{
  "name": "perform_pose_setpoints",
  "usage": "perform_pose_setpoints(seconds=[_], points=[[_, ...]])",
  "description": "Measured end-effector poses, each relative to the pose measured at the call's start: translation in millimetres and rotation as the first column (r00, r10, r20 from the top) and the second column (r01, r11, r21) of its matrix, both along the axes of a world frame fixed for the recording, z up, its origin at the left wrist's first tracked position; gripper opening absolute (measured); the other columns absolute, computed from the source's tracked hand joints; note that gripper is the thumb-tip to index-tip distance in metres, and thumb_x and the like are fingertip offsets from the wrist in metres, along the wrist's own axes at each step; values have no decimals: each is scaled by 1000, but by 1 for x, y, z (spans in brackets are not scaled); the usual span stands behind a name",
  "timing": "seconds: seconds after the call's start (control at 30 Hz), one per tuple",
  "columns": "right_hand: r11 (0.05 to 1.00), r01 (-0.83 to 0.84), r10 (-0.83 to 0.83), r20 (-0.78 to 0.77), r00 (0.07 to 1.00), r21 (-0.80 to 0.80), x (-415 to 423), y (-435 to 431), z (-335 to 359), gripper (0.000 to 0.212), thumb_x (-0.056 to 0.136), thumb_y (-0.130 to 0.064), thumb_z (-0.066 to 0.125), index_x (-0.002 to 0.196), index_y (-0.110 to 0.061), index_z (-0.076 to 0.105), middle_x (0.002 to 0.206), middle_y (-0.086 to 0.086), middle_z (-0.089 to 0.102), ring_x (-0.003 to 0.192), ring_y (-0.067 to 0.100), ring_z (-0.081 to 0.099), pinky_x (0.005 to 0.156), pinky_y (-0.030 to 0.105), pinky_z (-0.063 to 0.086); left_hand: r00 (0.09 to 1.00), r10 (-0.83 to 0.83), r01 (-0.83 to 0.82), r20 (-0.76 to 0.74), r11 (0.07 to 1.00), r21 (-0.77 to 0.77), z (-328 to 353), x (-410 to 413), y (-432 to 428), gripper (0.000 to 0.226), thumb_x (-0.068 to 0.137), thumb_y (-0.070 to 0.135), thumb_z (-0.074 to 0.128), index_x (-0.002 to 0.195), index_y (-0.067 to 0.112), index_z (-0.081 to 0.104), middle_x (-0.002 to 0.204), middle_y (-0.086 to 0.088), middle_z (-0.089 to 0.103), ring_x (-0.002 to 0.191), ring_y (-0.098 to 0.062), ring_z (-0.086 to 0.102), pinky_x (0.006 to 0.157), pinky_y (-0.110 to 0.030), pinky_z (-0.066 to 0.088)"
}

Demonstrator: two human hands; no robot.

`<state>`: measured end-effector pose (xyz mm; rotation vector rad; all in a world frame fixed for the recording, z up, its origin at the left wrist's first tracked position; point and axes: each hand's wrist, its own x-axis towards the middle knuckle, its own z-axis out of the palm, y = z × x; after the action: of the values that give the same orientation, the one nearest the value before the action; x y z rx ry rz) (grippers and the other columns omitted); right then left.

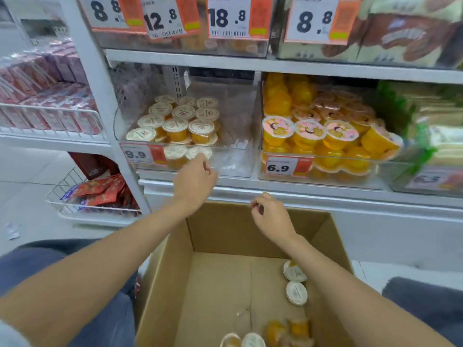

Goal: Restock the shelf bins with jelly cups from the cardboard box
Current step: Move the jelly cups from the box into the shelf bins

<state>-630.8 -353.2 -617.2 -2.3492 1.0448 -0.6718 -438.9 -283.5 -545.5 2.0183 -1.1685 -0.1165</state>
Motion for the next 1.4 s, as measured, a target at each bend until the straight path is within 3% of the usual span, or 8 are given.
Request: perform_pose_setpoints(seconds=[0.13, 0.27, 0.37, 0.5, 0.67, 0.83, 0.97, 1.4], points=[[949, 168, -92, -276, 957, 268, -76, -5, -74, 23, 91, -8, 49, 90, -18, 69, 96, -6, 62, 85, 13, 59, 82, 28, 50, 971, -103, 182, -215, 902, 392, -88, -52, 8, 9, 81, 20, 58, 76, 21, 51, 74, 2, 60, 78, -23, 60, 68, -32, 45], [797, 342, -33, -531, 847, 497, -126, 2, -142, 21, 88, -6, 45, 81, -19, 60, 86, -1, 59, 88, 25, 60, 72, 27, 44, 928, -141, 363, -346, 554, 749, -198, -86, 33, 11, 83, 18, 58, 85, 12, 67, 91, -4, 67, 94, -25, 65, 78, -28, 49], [742, 341, 92, -592, 801, 578, -143, 25, -183, 24, 92, -9, 49, 112, -12, 62, 115, 3, 57, 112, 24, 55, 86, 23, 39, 896, -130, 445, -426, 289, 848, -263, -99, 70, 26, 83, 16, 62, 105, 3, 68, 111, -10, 69, 104, -25, 64, 86, -32, 51], [696, 307, 295, -649, 702, 649, -133, 58, -223, 25, 86, -22, 56, 109, -23, 64, 122, 4, 61, 115, 25, 57, 93, 30, 46, 847, -145, 527, -512, 93, 845, -310, -118, 112, 29, 85, 21, 66, 111, 10, 67, 118, -5, 66, 104, -20, 61, 78, -25, 45], [752, 109, 495, -666, 558, 650, -110, 85, -227, 62, 86, -20, 65, 143, -22, 42, 151, 3, 33, 142, 26, 29, 116, 39, 27, 832, -112, 554, -543, 215, 804, -330, -145, 135, 53, 65, 57, 71, 106, 23, 69, 115, 3, 67, 107, -16, 60, 92, -27, 48], [716, 1, 624, -641, 447, 698, -104, 93, -222, 64, 82, -38, 71, 140, -36, 44, 151, 1, 36, 140, 27, 29, 116, 41, 25, 870, 84, 443, -486, 297, 846, -356, -142, 144, 88, 40, 63, 76, 119, 29, 60, 123, 3, 58, 112, -17, 56, 96, -30, 47], [716, 6, 640, -659, 396, 698, -103, 93, -232, 71, 76, -42, 75, 139, -35, 43, 146, 4, 41, 135, 29, 36, 112, 44, 31, 851, 194, 435, -488, 258, 862, -386, -137, 148, 66, 52, 52, 80, 111, 28, 63, 113, 3, 67, 98, -15, 62, 87, -30, 53], [830, 47, 464, -734, 496, 556, -131, 94, -243, 63, 89, -10, 57, 148, -19, 35, 154, 6, 32, 141, 27, 27, 116, 34, 24, 692, 428, 435, -582, 396, 809, -355, -137, 144, 59, 71, 41, 81, 117, 10, 60, 115, -5, 64, 101, -21, 62, 88, -31, 53]])
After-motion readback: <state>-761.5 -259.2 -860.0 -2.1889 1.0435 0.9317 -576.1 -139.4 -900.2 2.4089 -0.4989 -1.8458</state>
